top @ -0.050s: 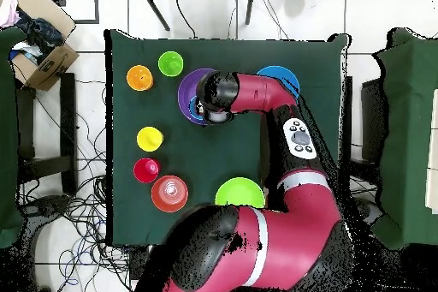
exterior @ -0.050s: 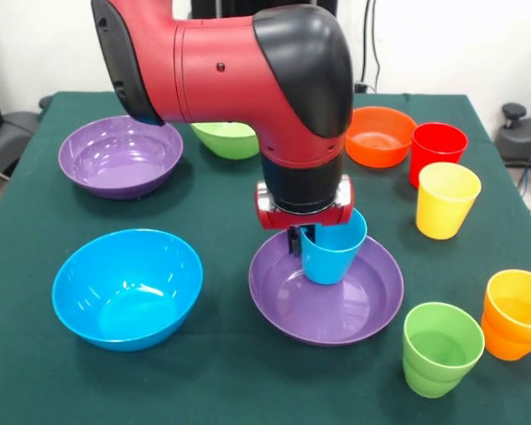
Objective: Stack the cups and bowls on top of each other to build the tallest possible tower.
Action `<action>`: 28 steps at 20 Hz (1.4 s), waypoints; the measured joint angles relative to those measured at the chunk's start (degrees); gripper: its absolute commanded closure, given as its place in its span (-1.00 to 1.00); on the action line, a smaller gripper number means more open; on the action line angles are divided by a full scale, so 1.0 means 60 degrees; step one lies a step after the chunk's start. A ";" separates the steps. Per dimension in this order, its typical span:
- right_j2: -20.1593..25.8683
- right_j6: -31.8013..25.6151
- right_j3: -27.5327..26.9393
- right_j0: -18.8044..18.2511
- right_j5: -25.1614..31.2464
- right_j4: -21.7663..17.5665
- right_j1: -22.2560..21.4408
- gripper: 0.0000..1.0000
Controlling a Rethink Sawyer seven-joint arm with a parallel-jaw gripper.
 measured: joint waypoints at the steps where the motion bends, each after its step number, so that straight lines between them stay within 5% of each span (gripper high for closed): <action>1: 0.0000 0.0000 -0.0012 0.0000 0.0002 -0.0006 0.0009 1.00; 9: 0.0039 0.0000 -0.1300 0.0005 0.0372 -0.0095 0.0613 1.00; 22: 0.0430 -0.0016 -0.4657 0.0030 0.2417 -0.0137 0.2006 1.00; 28: 0.0543 -0.0047 -0.5273 0.0032 0.2601 -0.0170 0.2263 1.00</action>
